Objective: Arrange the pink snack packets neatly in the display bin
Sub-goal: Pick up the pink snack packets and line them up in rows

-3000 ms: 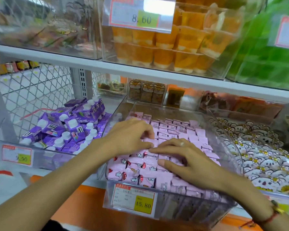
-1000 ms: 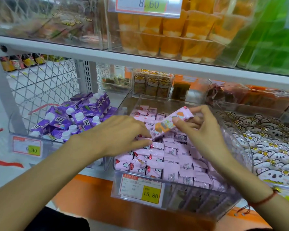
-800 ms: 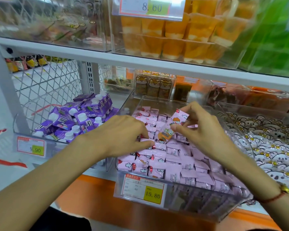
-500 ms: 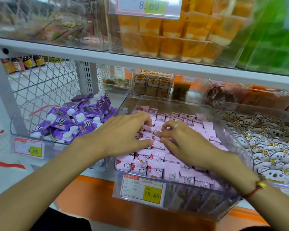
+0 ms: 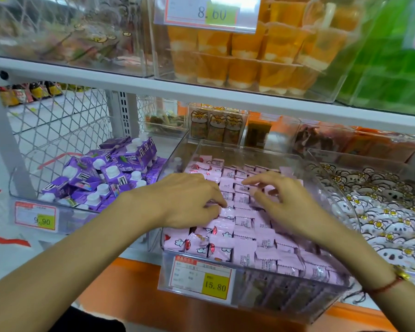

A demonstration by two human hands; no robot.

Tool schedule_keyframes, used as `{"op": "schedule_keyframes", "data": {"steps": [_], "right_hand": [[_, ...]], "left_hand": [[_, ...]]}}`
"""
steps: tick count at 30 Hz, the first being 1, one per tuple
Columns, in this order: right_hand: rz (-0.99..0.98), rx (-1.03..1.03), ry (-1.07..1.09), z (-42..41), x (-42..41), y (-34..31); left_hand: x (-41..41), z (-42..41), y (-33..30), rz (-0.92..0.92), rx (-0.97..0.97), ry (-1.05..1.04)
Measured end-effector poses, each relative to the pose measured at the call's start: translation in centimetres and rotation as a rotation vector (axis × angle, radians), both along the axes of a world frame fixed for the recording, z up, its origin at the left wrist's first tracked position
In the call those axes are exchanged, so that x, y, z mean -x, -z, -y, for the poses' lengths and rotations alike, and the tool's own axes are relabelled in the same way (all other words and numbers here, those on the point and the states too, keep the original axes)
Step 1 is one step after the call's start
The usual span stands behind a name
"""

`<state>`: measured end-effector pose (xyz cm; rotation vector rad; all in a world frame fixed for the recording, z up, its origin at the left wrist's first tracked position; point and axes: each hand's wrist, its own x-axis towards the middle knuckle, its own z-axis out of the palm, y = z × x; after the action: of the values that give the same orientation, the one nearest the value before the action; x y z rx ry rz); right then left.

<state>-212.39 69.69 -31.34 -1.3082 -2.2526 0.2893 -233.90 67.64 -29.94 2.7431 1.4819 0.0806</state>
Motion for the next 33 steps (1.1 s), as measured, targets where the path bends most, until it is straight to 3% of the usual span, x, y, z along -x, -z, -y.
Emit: {"op": "schedule_keyframes", "data": {"steps": [5, 8, 20, 24, 30, 33], "right_hand": [[0.203, 0.125, -0.143, 0.9, 0.0, 0.8], [0.334, 0.186, -0.166, 1.4, -0.3, 0.8], [0.344, 0.136, -0.135, 1.3, 0.5, 0.3], [0.328, 0.153, -0.141, 1.3, 0.4, 0.3], [0.308, 0.146, -0.132, 1.2, 0.3, 0.6], [0.236, 0.185, -0.134, 1.3, 0.4, 0.6]], "left_hand": [[-0.3, -2.2, -0.7, 0.104, -0.098, -0.108], [-0.9, -3.5, -0.7, 0.085, -0.032, -0.105], [-2.3, -4.7, -0.4, 0.075, -0.022, -0.146], [-2.5, -3.9, 0.3, 0.137, -0.137, -0.195], [-2.2, -2.7, -1.3, 0.489, -0.396, -0.150], [-1.6, -1.6, -1.2, 0.709, -0.430, -0.171]]}}
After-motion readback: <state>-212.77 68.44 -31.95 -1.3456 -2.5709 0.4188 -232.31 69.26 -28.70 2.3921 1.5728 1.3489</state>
